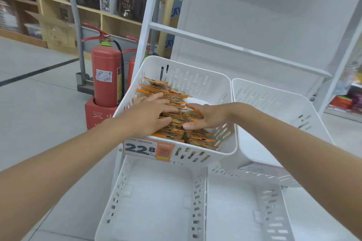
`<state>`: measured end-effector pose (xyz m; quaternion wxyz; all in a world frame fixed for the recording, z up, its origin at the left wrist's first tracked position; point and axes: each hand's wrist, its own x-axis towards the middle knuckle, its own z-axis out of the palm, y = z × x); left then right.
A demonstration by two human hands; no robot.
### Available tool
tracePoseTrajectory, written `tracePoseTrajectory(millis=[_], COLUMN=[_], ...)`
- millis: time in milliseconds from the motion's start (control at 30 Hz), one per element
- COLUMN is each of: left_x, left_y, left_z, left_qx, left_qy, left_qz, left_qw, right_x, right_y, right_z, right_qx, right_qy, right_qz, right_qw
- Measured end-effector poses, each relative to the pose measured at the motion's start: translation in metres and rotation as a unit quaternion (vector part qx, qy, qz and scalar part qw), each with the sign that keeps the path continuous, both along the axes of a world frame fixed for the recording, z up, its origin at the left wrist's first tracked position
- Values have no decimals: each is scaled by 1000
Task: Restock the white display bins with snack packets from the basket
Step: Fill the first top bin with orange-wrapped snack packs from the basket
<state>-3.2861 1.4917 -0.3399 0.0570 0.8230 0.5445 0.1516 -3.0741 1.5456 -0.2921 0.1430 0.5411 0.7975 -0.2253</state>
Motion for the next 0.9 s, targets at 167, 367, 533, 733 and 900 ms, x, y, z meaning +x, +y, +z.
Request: tracePoseTrajectory(millis=[167,367,533,733,900], left_x=[1,1,1,3,8], left_y=[-3,-2,-2,-4,-26], left_z=[0,0,1,4,17], left_qx=[-2,-5,-7,3,94], left_qy=[-18,-26,-24,-38,-138], left_qz=[4,8,11,19,52], left_qw=[1000,1000,1000,999,984], right_x=[1,-2,0,-2,8], right_y=[5,8,7,-4,-49], right_z=[-8,-4,-12,-4,3], right_qx=[74,23,-6,-35,112], right_qy=[-31,-18,-1,19,167], right_qz=[16,-10,-5,-18,-32], right_qw=[997,1000,1000,999,979])
